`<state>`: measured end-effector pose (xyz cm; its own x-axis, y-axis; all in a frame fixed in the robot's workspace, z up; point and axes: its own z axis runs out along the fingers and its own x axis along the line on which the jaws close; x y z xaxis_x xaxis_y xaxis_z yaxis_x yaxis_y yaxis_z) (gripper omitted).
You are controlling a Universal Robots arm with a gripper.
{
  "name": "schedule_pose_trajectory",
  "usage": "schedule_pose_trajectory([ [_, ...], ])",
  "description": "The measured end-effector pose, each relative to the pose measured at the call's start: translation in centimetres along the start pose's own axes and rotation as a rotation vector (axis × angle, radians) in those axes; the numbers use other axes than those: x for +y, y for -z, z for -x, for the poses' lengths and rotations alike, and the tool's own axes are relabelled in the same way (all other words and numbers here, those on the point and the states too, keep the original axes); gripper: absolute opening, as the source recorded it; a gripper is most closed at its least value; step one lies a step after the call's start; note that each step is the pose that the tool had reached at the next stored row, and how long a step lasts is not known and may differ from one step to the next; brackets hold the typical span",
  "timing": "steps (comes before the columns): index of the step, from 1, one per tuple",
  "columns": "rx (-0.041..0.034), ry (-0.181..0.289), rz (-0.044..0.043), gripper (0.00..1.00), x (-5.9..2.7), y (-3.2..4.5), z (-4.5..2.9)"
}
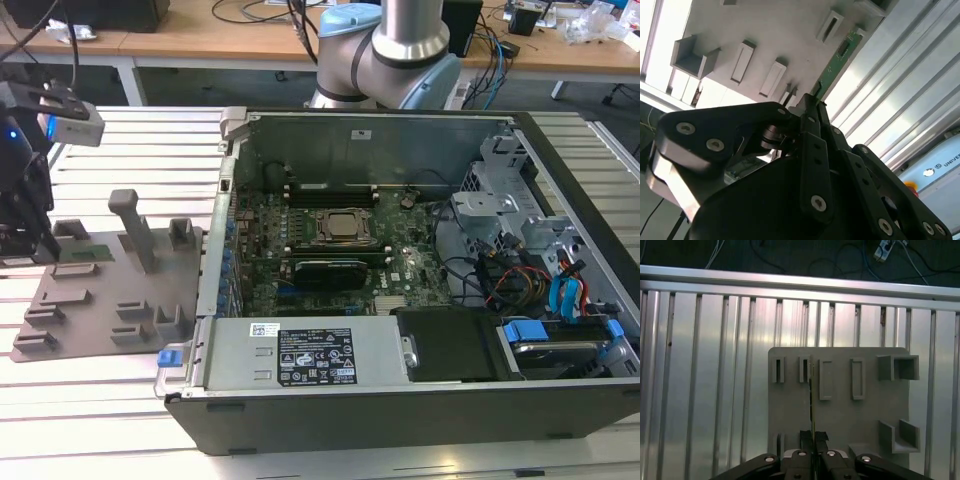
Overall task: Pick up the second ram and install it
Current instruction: 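Pick up the second ram and move it above second insertion slot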
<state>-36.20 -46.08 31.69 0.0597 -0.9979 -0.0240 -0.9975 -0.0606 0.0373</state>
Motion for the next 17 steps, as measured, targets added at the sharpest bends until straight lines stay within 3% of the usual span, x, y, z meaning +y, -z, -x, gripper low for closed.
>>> schedule_pose_trajectory([
  [3,-0.0001,0.000,0.0000,0.14,0.03,0.88,0.02],
  [7,-0.0005,0.000,0.0002,0.14,0.12,3.16,0.08],
  [8,-0.0041,0.000,0.0000,0.14,0.14,3.75,0.09],
  [17,-0.0053,0.000,0.0002,0.14,0.28,7.77,0.19],
])
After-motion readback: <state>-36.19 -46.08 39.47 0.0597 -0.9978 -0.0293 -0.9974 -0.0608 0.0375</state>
